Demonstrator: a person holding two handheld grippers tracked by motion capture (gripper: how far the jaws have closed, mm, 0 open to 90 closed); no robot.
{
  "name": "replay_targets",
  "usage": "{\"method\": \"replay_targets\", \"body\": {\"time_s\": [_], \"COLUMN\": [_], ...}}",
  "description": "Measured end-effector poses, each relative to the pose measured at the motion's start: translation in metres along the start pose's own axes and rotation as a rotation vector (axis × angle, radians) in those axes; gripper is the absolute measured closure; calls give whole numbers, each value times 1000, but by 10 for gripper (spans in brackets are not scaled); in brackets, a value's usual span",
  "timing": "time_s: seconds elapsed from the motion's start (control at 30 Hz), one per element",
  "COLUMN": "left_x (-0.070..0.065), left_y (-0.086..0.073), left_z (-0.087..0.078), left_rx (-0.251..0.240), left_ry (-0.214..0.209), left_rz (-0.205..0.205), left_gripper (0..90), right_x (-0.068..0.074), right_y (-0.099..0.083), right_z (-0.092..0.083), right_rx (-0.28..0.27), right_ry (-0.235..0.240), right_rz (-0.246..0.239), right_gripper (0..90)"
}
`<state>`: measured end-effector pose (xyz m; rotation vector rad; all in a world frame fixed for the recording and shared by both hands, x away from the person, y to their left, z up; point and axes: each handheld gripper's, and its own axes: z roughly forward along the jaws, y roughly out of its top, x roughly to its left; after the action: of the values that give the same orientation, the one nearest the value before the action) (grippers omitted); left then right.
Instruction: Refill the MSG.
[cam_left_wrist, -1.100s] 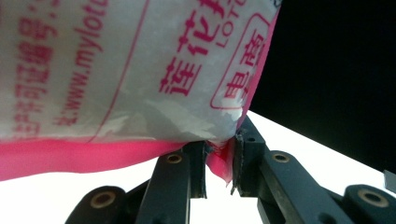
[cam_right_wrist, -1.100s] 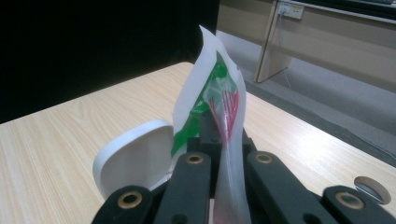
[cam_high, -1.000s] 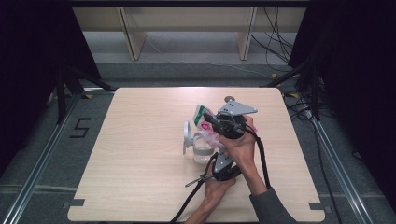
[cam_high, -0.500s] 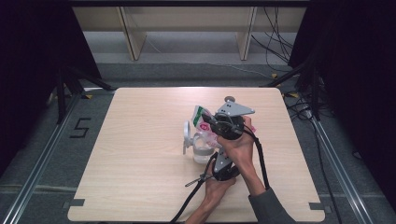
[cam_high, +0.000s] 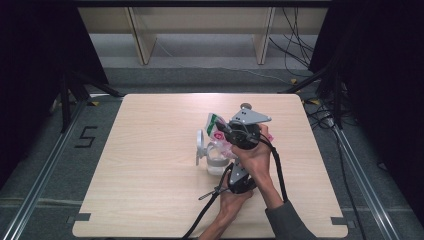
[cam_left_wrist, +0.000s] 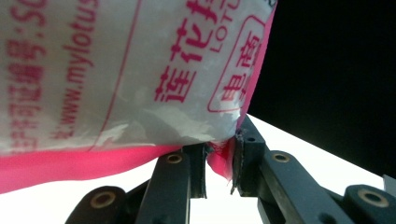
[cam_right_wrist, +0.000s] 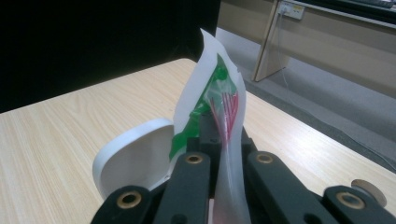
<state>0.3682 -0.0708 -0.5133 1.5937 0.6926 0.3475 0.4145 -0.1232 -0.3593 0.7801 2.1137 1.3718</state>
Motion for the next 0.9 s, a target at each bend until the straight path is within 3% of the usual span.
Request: {"method": "replay_targets", "body": {"time_s": [0.1,0.33,0.4,0.47,0.9], "left_x": [0,-2,-2,-2,-1], "left_y": [0,1,2,1,2], "left_z": [0,0,-1,1,1], "left_rx": [-2,-6,16,-9,-10], "left_ry": [0,6,21,4,7], "left_rz": [-5,0,3,0,1], "left_gripper": [776,776,776,776,777], "right_x": [1,1,1,1,0], "right_y": [0,1,1,1,2], "right_z": [1,3,2,2,0], "right_rx": [14,14,17,16,13], "right_ry": [20,15,24,22,24], "right_rz": [5,7,15,13,13], "right_gripper": [895,894,894,893,893]}}
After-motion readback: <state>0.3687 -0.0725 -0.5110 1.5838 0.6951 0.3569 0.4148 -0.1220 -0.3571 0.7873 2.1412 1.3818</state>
